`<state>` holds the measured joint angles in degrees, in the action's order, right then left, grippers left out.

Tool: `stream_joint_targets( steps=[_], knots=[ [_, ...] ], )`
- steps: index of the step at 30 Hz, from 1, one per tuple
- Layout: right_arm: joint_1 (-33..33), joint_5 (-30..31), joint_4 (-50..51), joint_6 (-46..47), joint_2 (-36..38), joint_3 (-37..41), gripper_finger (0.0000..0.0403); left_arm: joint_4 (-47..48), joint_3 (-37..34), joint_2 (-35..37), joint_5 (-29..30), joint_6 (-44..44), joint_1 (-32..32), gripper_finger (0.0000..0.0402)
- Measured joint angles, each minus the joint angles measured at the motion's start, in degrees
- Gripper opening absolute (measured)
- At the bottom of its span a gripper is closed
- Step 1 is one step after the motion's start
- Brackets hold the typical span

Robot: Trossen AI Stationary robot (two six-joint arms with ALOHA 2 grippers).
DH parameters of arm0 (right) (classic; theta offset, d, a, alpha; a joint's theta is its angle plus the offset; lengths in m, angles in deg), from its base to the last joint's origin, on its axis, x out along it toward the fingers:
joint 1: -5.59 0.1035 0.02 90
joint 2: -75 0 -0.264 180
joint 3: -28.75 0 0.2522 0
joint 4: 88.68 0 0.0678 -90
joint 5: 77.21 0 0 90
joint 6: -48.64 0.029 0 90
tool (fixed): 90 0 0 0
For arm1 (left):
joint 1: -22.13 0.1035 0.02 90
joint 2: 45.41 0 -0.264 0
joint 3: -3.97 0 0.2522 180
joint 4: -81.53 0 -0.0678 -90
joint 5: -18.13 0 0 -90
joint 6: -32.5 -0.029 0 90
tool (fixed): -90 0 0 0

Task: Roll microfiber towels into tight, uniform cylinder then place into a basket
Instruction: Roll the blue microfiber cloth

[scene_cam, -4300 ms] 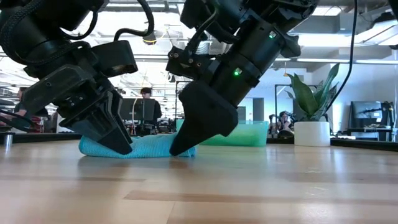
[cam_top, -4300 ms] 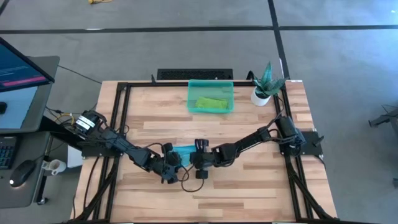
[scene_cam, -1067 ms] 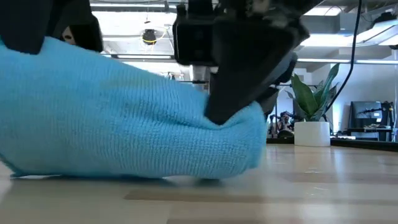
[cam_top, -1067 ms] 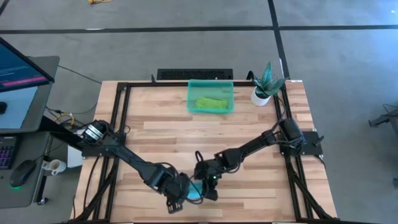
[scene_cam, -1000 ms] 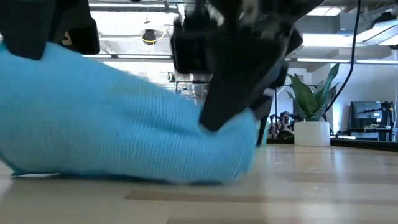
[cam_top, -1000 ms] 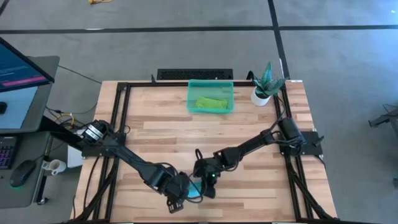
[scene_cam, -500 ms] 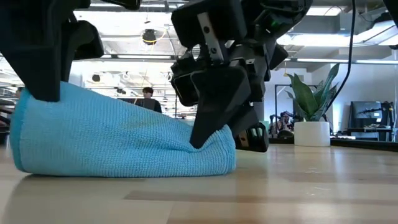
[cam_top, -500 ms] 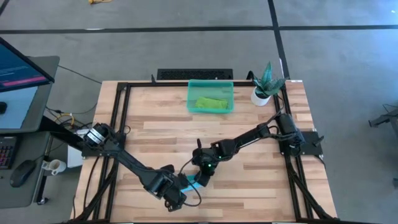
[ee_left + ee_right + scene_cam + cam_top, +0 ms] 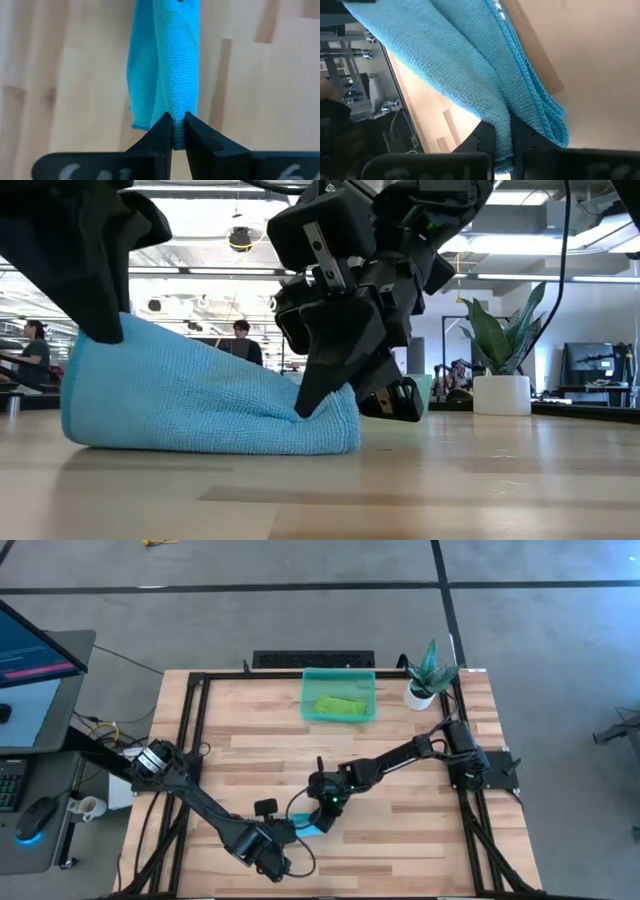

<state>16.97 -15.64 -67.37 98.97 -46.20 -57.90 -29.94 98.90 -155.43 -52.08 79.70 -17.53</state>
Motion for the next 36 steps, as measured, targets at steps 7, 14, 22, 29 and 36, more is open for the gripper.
stream_joint_targets(
  steps=[7,14,22,29,36],
  knots=[
    [-0.02,0.21,1.69,-0.47,0.09,-0.13,0.0035,-0.28,-3.25,0.11,0.59,2.61,0.08,0.0029],
    [-0.87,-0.87,4.63,0.65,0.17,0.00,0.0037,0.67,-6.06,0.26,-4.53,7.03,-0.29,0.0029],
    [-1.68,-1.04,5.23,0.63,0.13,0.00,0.0037,0.02,-7.44,0.24,2.08,7.28,-3.76,0.0029],
    [-1.68,-0.71,4.90,0.39,0.11,0.05,0.0038,-7.86,-5.90,0.37,24.57,1.01,-8.73,0.0028],
    [-1.62,-0.41,4.56,-1.06,0.11,0.09,0.0038,-23.79,-10.26,0.26,26.97,-8.79,-5.27,0.0007]
  ],
)
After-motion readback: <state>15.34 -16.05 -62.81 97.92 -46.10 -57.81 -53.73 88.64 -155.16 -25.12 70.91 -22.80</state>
